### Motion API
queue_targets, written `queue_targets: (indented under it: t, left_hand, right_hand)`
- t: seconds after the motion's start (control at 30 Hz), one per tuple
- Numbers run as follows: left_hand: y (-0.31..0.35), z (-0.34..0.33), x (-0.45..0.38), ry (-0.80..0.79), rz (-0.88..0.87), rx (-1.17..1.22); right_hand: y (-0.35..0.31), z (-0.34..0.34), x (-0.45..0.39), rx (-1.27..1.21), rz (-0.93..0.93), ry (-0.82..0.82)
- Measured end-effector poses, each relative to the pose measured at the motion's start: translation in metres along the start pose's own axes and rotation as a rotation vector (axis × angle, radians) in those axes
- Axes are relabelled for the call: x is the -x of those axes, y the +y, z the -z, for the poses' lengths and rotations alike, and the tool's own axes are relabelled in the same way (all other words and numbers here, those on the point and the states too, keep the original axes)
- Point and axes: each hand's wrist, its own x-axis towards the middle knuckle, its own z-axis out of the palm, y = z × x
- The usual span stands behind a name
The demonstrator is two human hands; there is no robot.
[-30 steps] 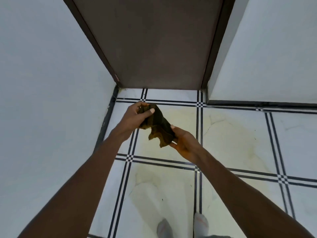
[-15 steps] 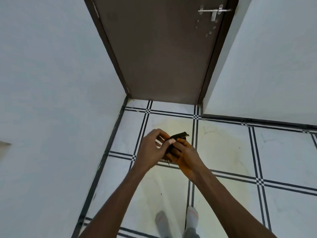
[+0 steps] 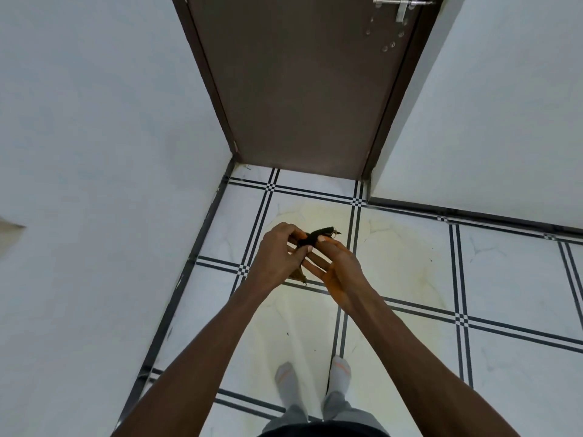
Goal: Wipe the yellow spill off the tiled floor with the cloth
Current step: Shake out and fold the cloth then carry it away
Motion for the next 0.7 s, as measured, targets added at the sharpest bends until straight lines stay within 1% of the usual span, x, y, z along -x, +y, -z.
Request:
queue_targets:
  t: [0.07, 0.2, 0.27, 0.43, 0.63, 0.7]
  left_hand:
    - [0.004, 0.000, 0.001, 0.019, 0.007, -0.007]
    - [0.011, 0.002, 0.001, 0.031, 0.090, 0.082]
    - [0.015, 0.002, 0.002, 0.013, 0.106, 0.111]
    - [0.022, -0.003, 0.002, -0.063, 0.113, 0.170]
    - [0.034, -0.004, 0.003, -0.098, 0.262, 0.432]
    - [0.034, -0.002, 0.006, -0.126, 0.266, 0.482]
  right_hand:
    - [-0.002, 0.002, 0.002, 0.016, 0.008, -0.008]
    - [-0.006, 0.012, 0.004, 0.028, 0.025, -0.013]
    - [-0.007, 0.016, 0.005, 0.006, 0.030, -0.006]
    - [-0.007, 0.024, 0.008, 0.048, 0.080, 0.025]
    - [-0.013, 0.029, 0.011, 0.068, 0.108, -0.040]
    - [-0.015, 0.027, 0.013, 0.085, 0.131, -0.048]
